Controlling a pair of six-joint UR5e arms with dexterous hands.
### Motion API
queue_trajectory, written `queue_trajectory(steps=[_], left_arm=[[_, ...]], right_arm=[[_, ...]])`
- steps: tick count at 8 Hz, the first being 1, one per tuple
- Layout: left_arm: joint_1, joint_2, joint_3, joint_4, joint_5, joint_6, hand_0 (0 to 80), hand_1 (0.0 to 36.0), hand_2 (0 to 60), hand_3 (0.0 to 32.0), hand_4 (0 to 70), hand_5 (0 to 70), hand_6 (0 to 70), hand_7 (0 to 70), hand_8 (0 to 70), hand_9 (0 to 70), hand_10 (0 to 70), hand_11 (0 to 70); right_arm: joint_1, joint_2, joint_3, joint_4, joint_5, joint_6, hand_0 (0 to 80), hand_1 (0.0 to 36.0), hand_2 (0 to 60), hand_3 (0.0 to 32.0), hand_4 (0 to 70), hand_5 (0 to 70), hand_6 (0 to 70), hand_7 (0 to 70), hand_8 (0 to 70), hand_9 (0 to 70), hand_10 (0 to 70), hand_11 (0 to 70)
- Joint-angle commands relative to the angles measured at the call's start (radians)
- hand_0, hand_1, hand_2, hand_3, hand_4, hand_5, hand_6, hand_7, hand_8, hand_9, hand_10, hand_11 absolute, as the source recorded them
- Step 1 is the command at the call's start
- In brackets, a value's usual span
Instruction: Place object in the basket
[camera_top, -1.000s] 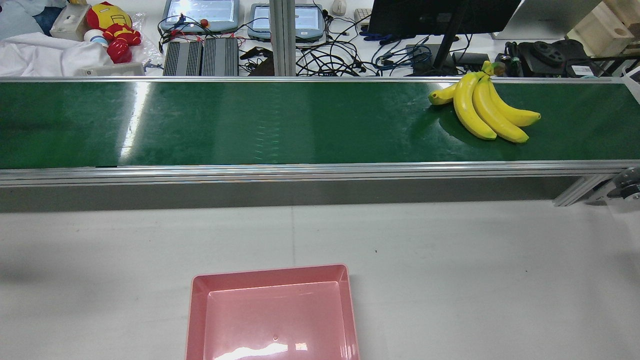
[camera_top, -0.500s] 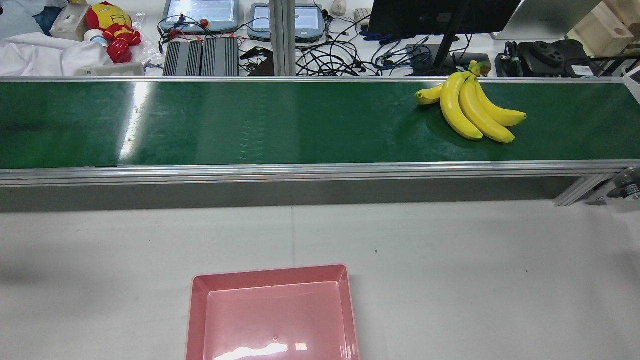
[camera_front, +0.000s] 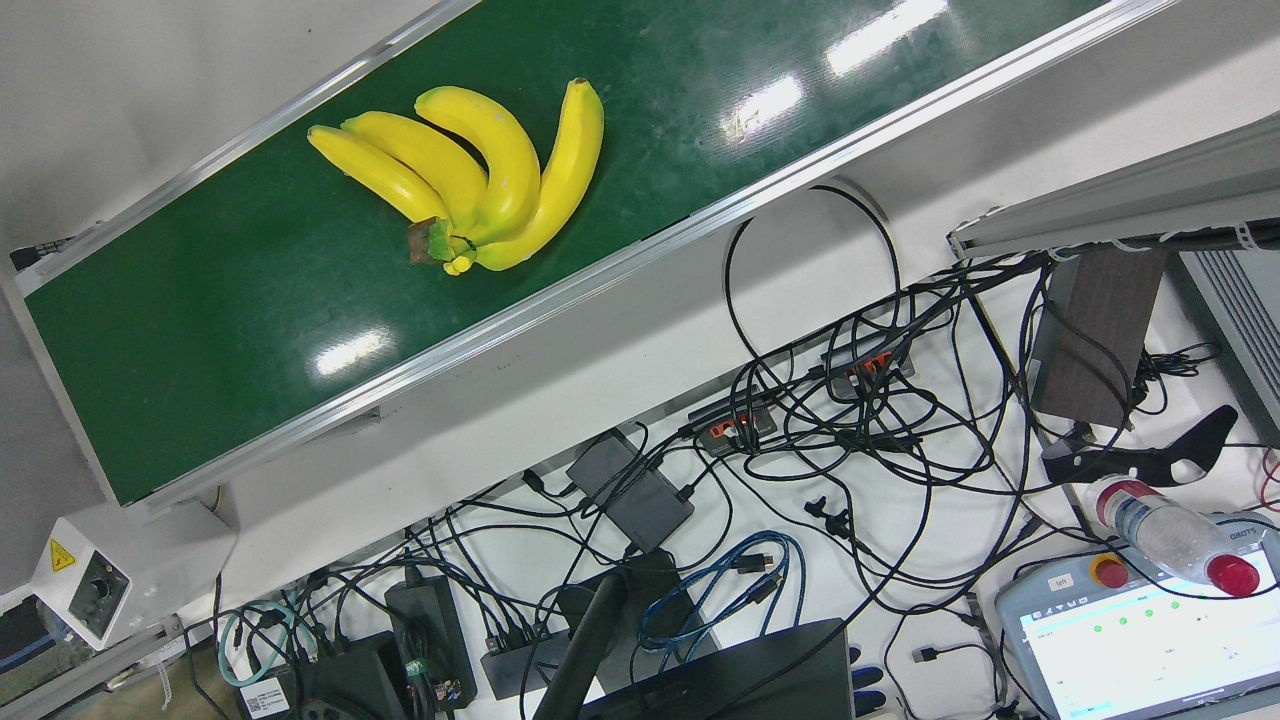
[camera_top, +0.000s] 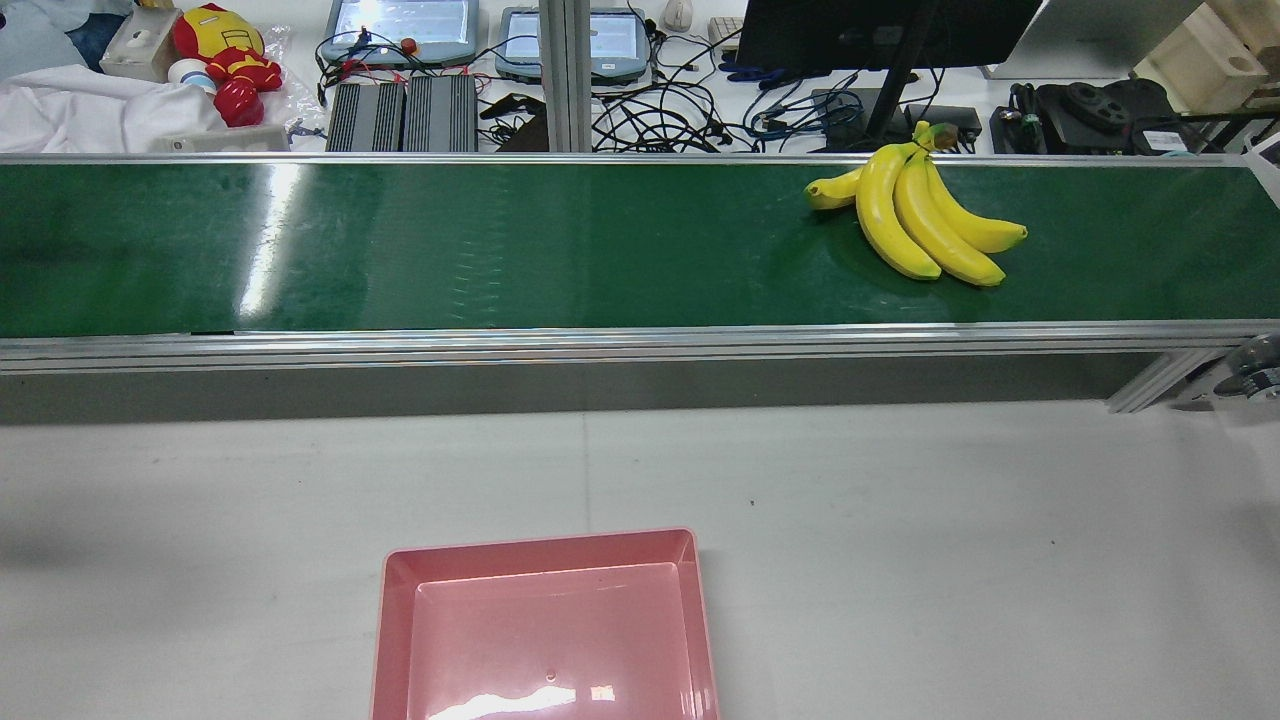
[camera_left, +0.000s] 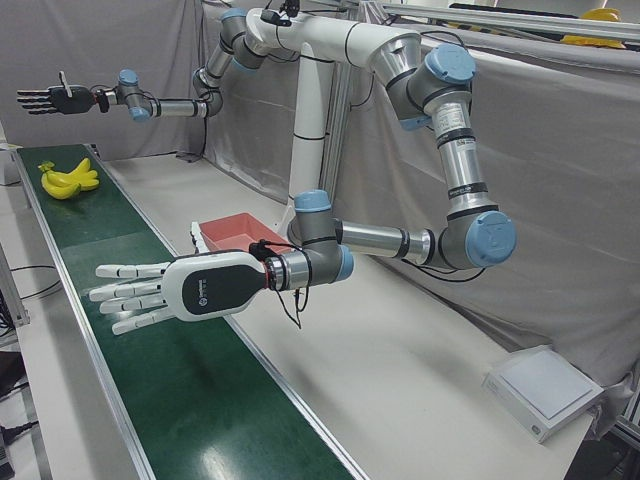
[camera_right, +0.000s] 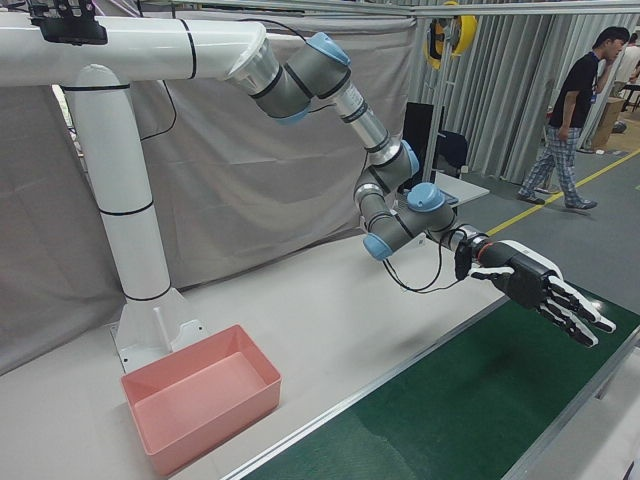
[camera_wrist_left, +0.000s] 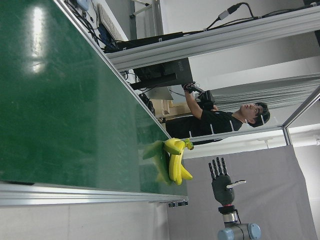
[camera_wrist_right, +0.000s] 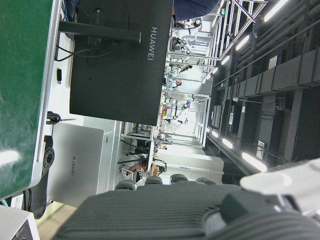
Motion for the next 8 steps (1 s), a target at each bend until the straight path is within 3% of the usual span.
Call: queue_trajectory(steps=[1,3,8], left_arm=[[-0.004,0.001,0.000,0.000,0.000,-0.020,48.5,5.5,0.0,5.0,9.2,12.4,0.5,5.2,9.6,7.7,1.6,3.2],[-0.009,0.002,-0.003,0.000,0.000,-0.026,48.5,5.6,0.0,6.8,8.3,11.9,0.2,5.1,9.7,7.9,1.4,3.0],[-0.006,0.001,-0.005,0.002,0.000,-0.035,48.4,5.0,0.0,5.2,8.7,13.0,0.4,5.1,10.3,8.0,1.2,2.6]], right_arm=[[0.000,0.000,0.000,0.000,0.000,0.000,0.0,0.0,0.0,0.0,0.0,0.0,0.0,0.0,0.0,0.0,0.0,0.0],[0.000,0.000,0.000,0.000,0.000,0.000,0.0,0.0,0.0,0.0,0.0,0.0,0.0,0.0,0.0,0.0,0.0,0.0],[0.000,0.000,0.000,0.000,0.000,0.000,0.0,0.0,0.0,0.0,0.0,0.0,0.0,0.0,0.0,0.0,0.0,0.0]])
